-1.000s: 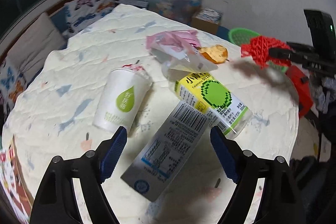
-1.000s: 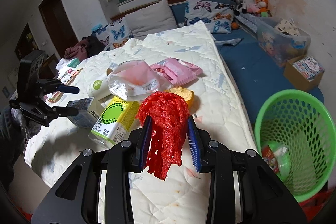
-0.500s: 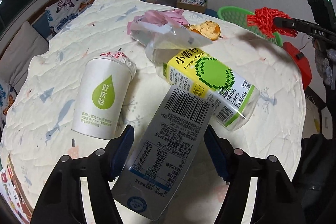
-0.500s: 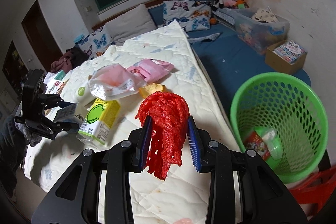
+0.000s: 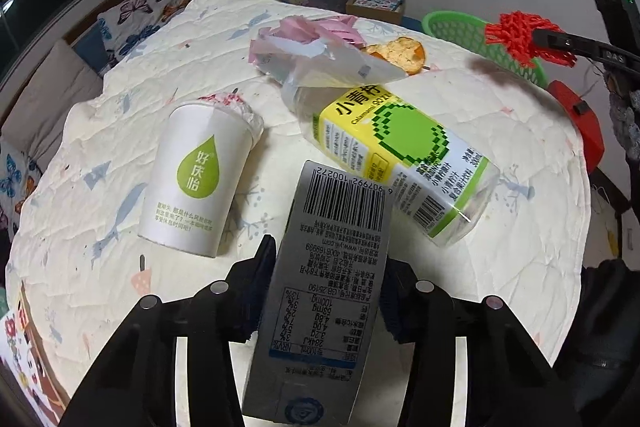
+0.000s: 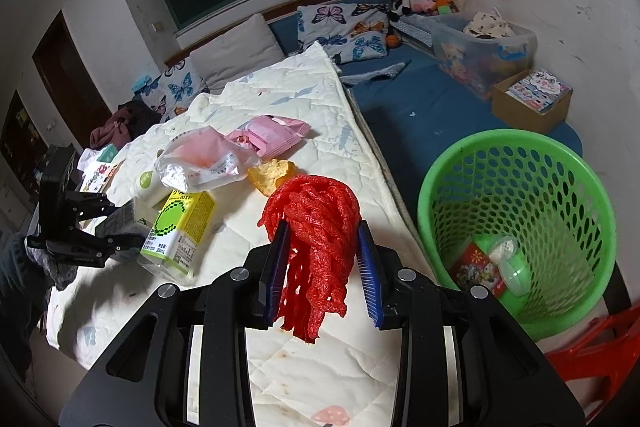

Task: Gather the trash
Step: 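Carry the red net into the green basket and open the right tool while the left carries the carton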

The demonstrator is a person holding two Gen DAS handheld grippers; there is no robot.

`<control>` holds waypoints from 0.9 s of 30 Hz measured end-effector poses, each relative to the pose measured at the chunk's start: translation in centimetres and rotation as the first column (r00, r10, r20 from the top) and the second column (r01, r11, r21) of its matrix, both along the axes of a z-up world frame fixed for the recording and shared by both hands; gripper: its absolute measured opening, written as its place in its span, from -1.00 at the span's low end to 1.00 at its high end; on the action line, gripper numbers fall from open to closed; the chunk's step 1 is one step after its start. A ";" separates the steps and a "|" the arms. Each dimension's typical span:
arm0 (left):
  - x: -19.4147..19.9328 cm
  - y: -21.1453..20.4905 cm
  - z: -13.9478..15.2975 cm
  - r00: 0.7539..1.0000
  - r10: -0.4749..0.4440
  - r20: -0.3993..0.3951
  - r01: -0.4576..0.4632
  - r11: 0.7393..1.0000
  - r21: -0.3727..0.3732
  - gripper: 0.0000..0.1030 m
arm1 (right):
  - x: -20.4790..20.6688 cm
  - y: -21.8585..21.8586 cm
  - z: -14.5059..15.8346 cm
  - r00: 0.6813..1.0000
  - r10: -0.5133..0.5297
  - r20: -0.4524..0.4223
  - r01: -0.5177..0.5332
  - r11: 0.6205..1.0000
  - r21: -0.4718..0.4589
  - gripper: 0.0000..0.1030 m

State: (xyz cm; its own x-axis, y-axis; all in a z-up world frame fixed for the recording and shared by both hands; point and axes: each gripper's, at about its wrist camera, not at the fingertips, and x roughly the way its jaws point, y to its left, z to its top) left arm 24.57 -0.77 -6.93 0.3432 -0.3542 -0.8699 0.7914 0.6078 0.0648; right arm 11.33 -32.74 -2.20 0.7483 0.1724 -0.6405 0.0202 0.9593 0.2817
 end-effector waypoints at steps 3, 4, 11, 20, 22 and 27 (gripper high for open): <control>0.0 0.1 0.1 0.999 0.035 0.000 -0.035 0.999 -0.015 -0.13 | -0.2 -0.5 0.0 1.000 -0.016 0.002 0.016 1.000 0.006 -0.34; -0.1 0.2 0.2 0.998 0.057 0.003 -0.057 0.998 -0.015 -0.13 | -0.3 -0.8 0.0 1.000 -0.020 0.005 0.020 1.000 0.006 -0.34; -0.6 1.2 1.9 0.987 0.157 -0.021 -0.158 0.986 -0.062 -0.14 | -1.1 -2.7 0.0 0.998 -0.064 0.014 0.064 0.998 0.011 -0.34; -2.3 0.9 6.8 0.973 0.227 -0.040 -0.230 0.956 -0.181 -0.14 | -1.7 -7.4 -0.7 0.990 -0.142 -0.003 0.141 0.990 -0.029 -0.34; -2.6 0.2 7.6 0.973 0.225 -0.042 -0.229 0.951 -0.209 -0.14 | -1.8 -8.7 -1.0 0.986 -0.165 -0.011 0.164 0.985 -0.049 -0.34; -3.2 -3.2 9.1 0.979 0.200 -0.049 -0.205 0.943 -0.262 -0.14 | -1.8 -11.8 -2.3 0.977 -0.208 -0.037 0.204 0.975 -0.084 -0.34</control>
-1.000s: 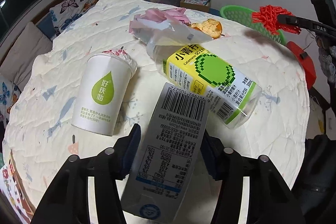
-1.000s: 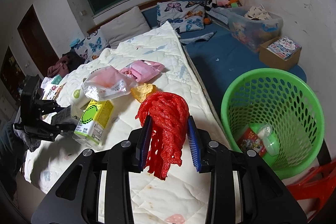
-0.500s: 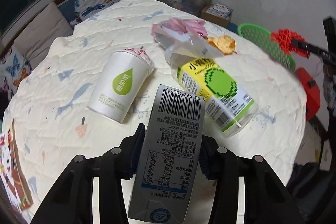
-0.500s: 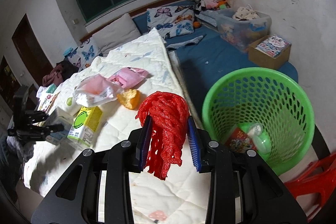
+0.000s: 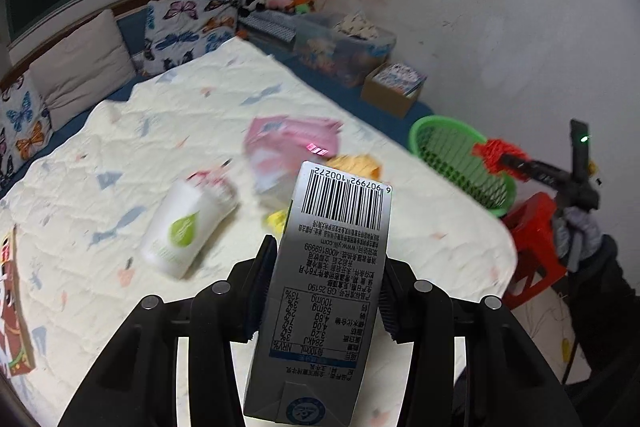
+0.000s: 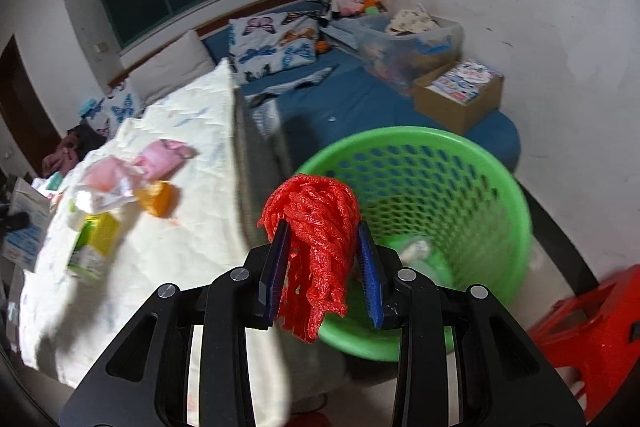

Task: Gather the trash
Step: 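Carry the red net into the green basket and open the right tool while the left carries the carton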

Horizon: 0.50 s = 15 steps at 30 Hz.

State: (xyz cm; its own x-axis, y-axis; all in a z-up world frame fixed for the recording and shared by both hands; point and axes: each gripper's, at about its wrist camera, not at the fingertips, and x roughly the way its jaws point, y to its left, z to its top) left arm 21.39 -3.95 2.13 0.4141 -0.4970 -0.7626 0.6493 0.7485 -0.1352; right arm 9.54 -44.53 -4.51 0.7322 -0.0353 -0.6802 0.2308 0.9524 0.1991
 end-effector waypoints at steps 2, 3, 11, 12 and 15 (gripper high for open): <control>0.0 -1.5 0.2 1.000 -0.013 -0.004 0.013 1.000 -0.008 -0.14 | 0.1 -1.0 -0.7 1.000 -0.016 -0.016 0.016 1.000 -0.022 -0.34; 0.0 -2.3 0.2 1.000 -0.020 -0.008 0.020 1.000 -0.011 -0.14 | 0.1 -1.5 -1.1 1.000 -0.020 -0.024 0.019 0.999 -0.029 -0.34; 0.1 -9.0 0.5 0.995 -0.095 -0.019 0.094 0.996 -0.003 -0.14 | 0.6 -5.2 -3.3 0.996 -0.062 -0.070 0.060 0.998 -0.030 -0.29; 0.2 -9.9 0.6 0.994 -0.105 -0.020 0.105 0.994 -0.006 -0.14 | 0.7 -5.4 -3.4 0.996 -0.065 -0.069 0.063 0.998 -0.027 -0.29; 0.0 -12.6 0.9 0.990 -0.141 -0.017 0.140 0.990 -0.016 -0.14 | 0.9 -6.0 -3.4 0.996 -0.067 -0.060 0.066 0.998 -0.020 -0.21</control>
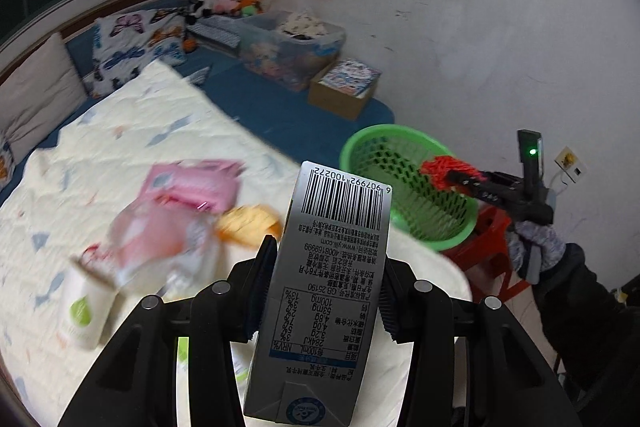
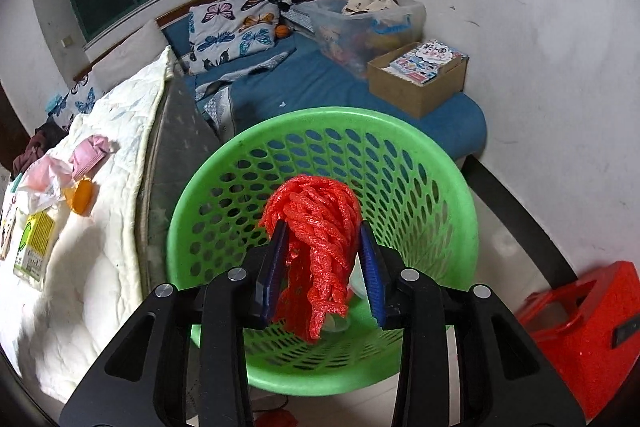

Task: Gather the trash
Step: 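Carry the red net into the green basket and open the right tool while the left carries the carton, then lower the milk carton into the green basket and open the left tool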

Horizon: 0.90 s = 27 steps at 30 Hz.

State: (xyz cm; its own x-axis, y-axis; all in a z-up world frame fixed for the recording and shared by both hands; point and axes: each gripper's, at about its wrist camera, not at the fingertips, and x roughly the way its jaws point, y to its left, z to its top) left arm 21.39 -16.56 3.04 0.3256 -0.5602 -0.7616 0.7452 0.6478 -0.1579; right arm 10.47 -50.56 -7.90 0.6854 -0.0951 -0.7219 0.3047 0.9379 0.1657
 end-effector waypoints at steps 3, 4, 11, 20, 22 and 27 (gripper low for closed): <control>-0.1 -2.6 0.2 1.000 -0.030 -0.005 0.030 0.999 -0.015 -0.14 | 0.1 -0.3 0.2 1.000 -0.013 0.010 0.013 1.000 -0.010 0.04; -0.1 -3.7 0.2 0.999 -0.042 -0.011 0.042 0.999 -0.025 -0.14 | 0.2 -0.5 0.2 1.000 -0.011 0.011 0.012 1.000 -0.011 0.07; 0.2 -9.3 -0.4 0.996 -0.082 -0.027 0.081 0.996 -0.035 -0.14 | -0.4 -1.5 0.4 0.999 -0.040 0.037 0.040 0.999 -0.004 0.28; 0.5 -16.1 -3.0 0.991 -0.116 -0.068 0.115 0.993 -0.016 -0.13 | -3.7 -2.2 1.3 0.996 -0.072 0.061 0.072 0.997 -0.012 0.34; 0.6 -17.4 -3.8 0.990 -0.114 -0.088 0.113 0.993 -0.018 -0.13 | -4.5 -2.3 1.5 0.995 -0.079 0.068 0.080 0.997 -0.008 0.36; 0.9 -20.7 -5.6 0.987 -0.104 -0.122 0.104 0.995 -0.003 -0.13 | -6.1 -2.5 1.7 0.991 -0.098 0.088 0.098 0.995 0.008 0.36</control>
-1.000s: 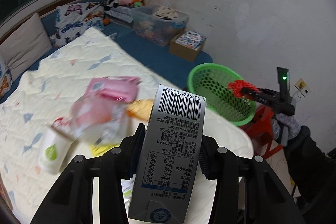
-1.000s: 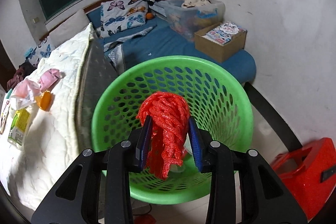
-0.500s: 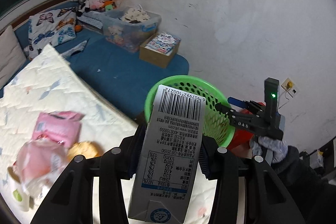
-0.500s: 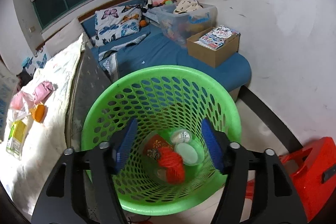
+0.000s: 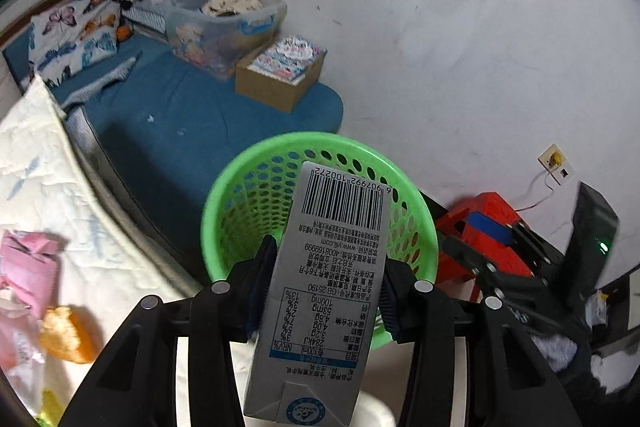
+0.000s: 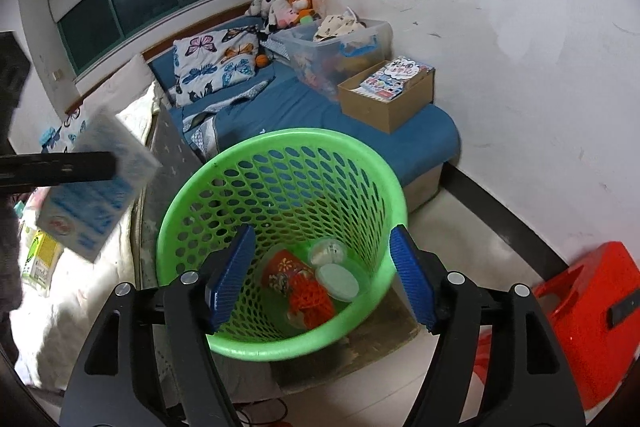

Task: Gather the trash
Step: 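Lower the milk carton into the green basket and open the left tool, then move both tools back over the mattress toward the remaining trash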

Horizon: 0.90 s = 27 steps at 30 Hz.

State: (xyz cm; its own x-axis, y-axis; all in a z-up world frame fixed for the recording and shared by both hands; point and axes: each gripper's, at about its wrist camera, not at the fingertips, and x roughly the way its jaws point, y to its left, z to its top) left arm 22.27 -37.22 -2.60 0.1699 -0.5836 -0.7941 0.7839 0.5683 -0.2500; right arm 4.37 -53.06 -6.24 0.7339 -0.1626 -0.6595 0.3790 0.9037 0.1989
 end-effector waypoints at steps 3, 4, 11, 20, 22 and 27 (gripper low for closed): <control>0.2 -1.5 -1.1 1.000 0.012 -0.014 -0.012 1.000 0.008 -0.13 | -1.0 -0.2 -0.2 1.000 -0.012 0.010 0.012 1.000 0.019 0.37; 0.3 -2.1 -1.7 1.000 0.016 -0.023 -0.016 1.000 0.012 -0.12 | -1.1 -0.2 -0.2 1.000 -0.014 0.010 0.014 1.000 0.021 0.37; 0.4 -4.6 -3.7 0.998 0.038 -0.055 -0.036 0.999 0.030 -0.12 | -2.3 -0.5 -0.8 0.999 -0.033 0.007 0.033 0.999 0.042 0.37; 0.0 -6.4 -4.6 0.996 0.056 -0.064 -0.056 0.998 0.003 0.18 | -3.0 -0.9 -0.6 0.999 -0.045 0.022 0.044 0.997 0.058 0.37; -0.1 -6.1 -4.4 0.997 0.056 -0.055 -0.057 0.998 -0.002 0.18 | -3.1 -0.7 -0.6 0.999 -0.044 0.021 0.042 0.997 0.060 0.37; 0.1 -3.4 -3.2 0.995 0.091 -0.043 -0.092 0.996 -0.020 0.18 | -3.1 0.0 -0.2 0.999 -0.025 0.027 0.024 0.998 0.056 0.37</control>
